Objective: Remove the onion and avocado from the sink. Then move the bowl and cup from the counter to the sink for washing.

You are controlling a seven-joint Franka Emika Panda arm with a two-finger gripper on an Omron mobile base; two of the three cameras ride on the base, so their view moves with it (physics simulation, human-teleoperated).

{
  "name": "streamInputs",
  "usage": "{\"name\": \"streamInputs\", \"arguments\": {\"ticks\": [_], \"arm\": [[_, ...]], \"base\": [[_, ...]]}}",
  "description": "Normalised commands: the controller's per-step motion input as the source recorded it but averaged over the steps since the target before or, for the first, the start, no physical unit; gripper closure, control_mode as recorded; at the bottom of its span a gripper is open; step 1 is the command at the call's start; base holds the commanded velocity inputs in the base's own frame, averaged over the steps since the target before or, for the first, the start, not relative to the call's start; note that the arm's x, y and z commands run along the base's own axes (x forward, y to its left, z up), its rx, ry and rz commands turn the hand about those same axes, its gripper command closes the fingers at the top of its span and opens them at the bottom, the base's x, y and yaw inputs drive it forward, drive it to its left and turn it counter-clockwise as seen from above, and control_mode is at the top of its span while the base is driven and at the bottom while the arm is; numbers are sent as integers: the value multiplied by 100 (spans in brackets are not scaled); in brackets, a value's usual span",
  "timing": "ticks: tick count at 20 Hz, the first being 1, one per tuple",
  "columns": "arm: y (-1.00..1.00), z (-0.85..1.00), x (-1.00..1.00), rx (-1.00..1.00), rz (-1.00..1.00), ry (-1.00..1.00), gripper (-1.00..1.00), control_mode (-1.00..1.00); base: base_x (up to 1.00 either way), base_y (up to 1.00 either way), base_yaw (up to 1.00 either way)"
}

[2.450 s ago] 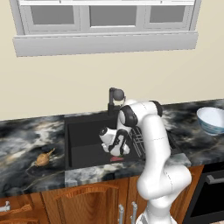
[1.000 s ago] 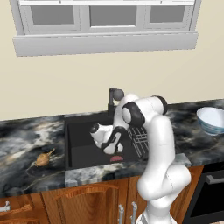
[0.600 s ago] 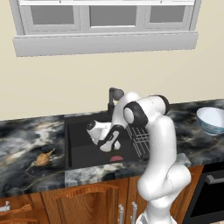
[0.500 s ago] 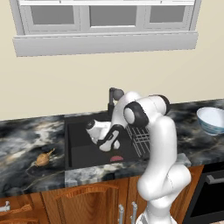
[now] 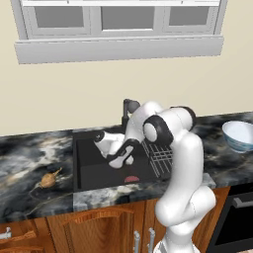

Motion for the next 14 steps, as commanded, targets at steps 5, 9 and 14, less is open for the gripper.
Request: {"name": "streamInputs", "arguments": {"ticks": [5,9,14], "arm": [[4,32,-8,0,0,-2,100,-100],[1,30,-8,2,0,0,100,-100],[0,32,-11,6,0,0,100,-100]], "base": [[0,0,0],[0,0,0],[0,0,0]]}}
